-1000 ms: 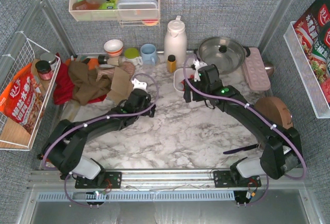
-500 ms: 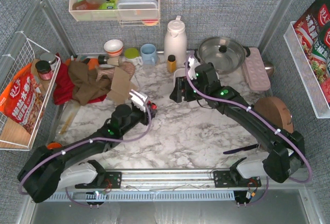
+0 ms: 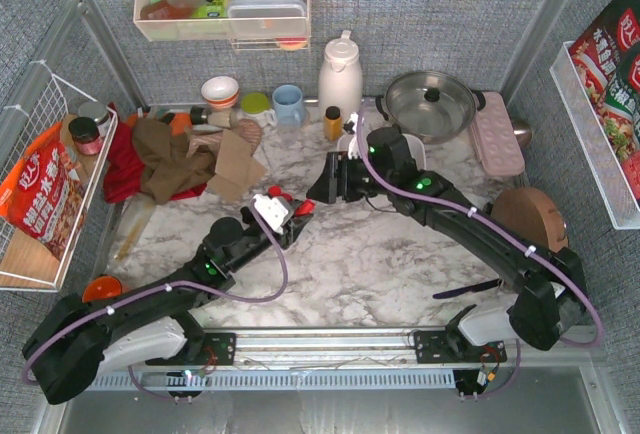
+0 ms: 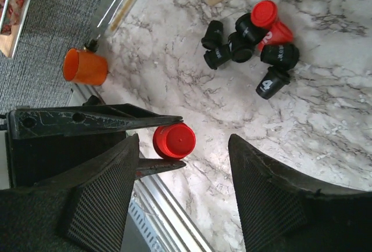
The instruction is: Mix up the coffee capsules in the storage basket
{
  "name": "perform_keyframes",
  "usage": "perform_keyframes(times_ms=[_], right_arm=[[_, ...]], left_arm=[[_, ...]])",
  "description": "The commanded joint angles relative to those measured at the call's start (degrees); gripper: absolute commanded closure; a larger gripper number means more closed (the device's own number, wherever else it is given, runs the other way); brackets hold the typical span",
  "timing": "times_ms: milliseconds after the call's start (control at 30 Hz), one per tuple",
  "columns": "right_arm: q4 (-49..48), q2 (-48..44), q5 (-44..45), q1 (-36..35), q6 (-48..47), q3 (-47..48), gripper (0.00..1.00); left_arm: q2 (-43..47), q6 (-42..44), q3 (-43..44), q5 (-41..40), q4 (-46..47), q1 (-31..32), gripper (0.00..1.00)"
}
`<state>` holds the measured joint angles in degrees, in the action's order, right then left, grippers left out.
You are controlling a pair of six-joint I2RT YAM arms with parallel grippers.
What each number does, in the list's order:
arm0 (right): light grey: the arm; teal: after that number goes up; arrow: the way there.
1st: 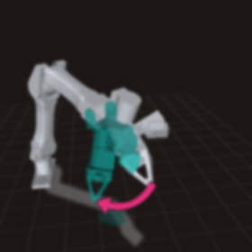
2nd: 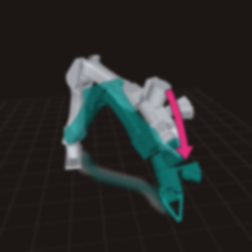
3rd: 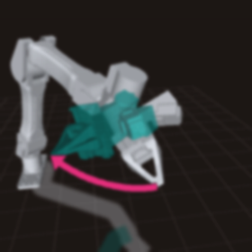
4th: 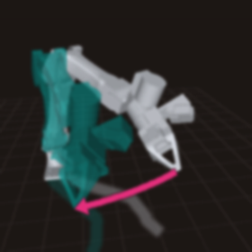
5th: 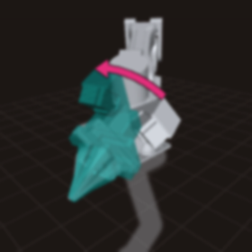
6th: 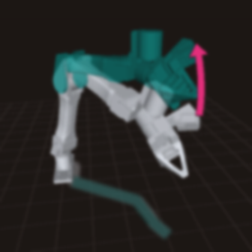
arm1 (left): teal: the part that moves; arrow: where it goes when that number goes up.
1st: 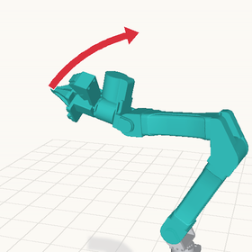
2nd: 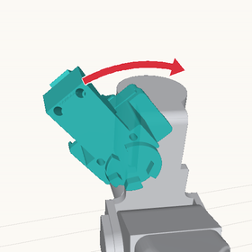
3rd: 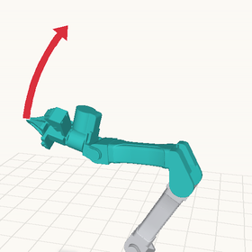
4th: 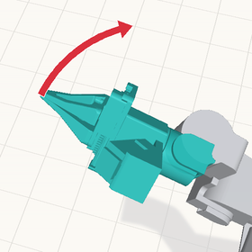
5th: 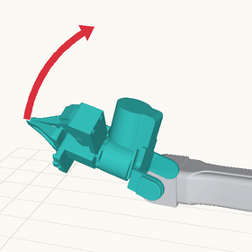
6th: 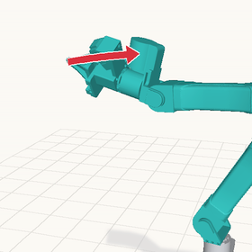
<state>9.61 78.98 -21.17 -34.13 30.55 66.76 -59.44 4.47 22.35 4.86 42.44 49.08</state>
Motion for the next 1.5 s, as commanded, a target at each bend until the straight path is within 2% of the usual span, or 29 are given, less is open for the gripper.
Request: perform_keyframes(times_ms=[0, 433, 967, 1067, 1267, 1367, 1467], right_arm=[[-3.4, 0.2, -2.3, -1.0, 2.4, -1.1, 0.34], [-5.6, 1.3, -2.4, -2.5, 3.9, -3.0, 0.43], [-5.1, 1.1, -1.2, -2.7, 4.0, -4.2, 0.69], [-4.7, 1.2, -0.1, -2.6, 3.6, -4.2, 0.71], [-4.1, 1.3, 3.5, -2.5, 2.5, -4.2, 0.74], [-3.7, 1.3, 5.3, -2.5, 1.7, -3.7, 0.76], [-2.1, 1.4, 8.2, -2.2, -0.5, -2.8, 0.77]], left_arm=[[0.4, 1.2, 0.2, 0.2, 3.0, 0.3, 0.60], [-1.6, 1.0, 1.9, 1.1, 4.7, 1.3, 0.61], [-4.3, 0.9, 3.3, -1.9, 5.3, 1.8, 0.60], [-4.3, 0.8, 3.1, -2.1, 5.5, 1.7, 0.60], [-3.9, 0.4, 2.4, -0.4, 5.5, 1.7, 0.43], [-3.3, 0.1, 1.6, 0.2, 5.3, 1.7, 0.29], [-2.1, -0.7, 0.4, -0.1, 4.5, 1.8, 0.23]])
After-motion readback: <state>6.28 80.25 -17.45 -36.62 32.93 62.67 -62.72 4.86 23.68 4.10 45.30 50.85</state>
